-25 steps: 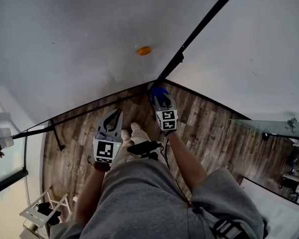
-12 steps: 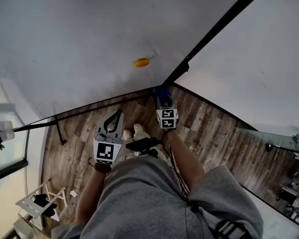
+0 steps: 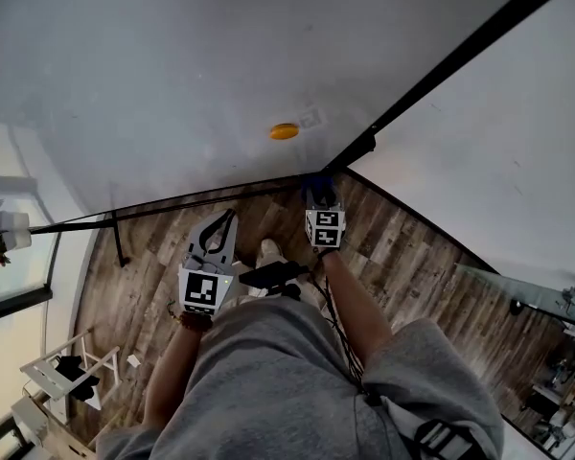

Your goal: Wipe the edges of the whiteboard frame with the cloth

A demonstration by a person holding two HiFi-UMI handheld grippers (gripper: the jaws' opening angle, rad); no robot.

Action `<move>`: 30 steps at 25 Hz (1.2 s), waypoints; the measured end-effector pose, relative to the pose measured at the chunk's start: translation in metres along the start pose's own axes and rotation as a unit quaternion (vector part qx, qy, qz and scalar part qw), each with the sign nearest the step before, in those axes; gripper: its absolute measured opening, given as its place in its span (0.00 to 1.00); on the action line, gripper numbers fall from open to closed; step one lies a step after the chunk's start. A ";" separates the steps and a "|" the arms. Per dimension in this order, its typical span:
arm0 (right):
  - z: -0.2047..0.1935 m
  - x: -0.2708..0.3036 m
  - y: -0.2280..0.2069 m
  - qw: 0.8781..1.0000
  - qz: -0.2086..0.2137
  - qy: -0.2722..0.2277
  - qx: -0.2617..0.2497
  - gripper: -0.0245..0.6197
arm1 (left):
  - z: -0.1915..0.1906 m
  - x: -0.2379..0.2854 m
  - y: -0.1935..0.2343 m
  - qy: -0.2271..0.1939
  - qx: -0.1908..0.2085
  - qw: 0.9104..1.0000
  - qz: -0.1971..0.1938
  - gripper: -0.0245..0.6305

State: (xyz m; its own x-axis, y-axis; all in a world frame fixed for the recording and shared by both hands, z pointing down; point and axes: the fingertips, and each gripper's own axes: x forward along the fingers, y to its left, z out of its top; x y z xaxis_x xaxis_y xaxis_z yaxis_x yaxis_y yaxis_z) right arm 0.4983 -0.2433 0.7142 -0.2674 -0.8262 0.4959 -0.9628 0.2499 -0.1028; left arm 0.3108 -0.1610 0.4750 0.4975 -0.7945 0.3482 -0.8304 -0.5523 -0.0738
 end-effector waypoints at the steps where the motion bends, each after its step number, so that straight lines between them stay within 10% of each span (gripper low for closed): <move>1: 0.000 0.001 0.001 1.000 -0.001 0.002 0.002 0.23 | -0.001 -0.001 0.003 0.000 0.001 1.000 0.005 0.07; 30: 0.007 0.016 0.015 0.997 -0.014 0.020 0.071 0.22 | -0.020 -0.030 0.044 -0.018 -0.030 0.999 0.029 0.07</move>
State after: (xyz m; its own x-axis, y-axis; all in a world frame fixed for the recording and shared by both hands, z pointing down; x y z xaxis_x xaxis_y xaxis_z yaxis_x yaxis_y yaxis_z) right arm 0.4791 -0.2562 0.7140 -0.2421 -0.8100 0.5342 -0.9663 0.1517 -0.2079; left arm 0.2545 -0.1564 0.4800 0.4563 -0.8338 0.3108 -0.8710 -0.4899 -0.0354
